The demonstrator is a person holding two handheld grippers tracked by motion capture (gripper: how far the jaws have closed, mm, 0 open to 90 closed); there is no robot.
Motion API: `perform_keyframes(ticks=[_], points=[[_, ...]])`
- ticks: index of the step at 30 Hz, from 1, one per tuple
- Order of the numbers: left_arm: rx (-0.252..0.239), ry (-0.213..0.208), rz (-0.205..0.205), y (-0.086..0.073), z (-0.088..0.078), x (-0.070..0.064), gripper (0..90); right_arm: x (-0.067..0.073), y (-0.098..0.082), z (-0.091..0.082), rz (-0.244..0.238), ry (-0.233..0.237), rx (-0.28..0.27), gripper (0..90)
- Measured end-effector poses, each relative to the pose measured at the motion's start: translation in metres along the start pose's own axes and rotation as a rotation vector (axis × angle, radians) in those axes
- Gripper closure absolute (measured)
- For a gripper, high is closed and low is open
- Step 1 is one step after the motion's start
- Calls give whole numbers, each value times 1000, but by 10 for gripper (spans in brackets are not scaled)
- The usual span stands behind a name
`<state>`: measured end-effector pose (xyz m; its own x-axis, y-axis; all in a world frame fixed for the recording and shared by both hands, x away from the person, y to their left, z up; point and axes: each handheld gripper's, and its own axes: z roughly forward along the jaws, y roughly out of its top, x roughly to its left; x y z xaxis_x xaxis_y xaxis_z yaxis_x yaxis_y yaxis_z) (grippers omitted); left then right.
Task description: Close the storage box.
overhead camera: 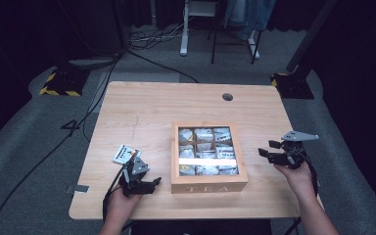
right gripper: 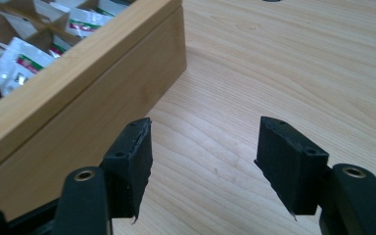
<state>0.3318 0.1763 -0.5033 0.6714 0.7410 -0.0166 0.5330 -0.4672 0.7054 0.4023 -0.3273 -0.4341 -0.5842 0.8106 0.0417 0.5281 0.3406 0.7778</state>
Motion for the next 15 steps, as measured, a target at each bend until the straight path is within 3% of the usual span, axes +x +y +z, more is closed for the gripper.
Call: perform_keyframes(ticks=[8,15], points=[[-1,-2,-7,0,0,0,277,-12,-14,14,25,-35,0,383],[-1,0,-1,0,0,0,277,-19,-28,31,9,-67,13,390]])
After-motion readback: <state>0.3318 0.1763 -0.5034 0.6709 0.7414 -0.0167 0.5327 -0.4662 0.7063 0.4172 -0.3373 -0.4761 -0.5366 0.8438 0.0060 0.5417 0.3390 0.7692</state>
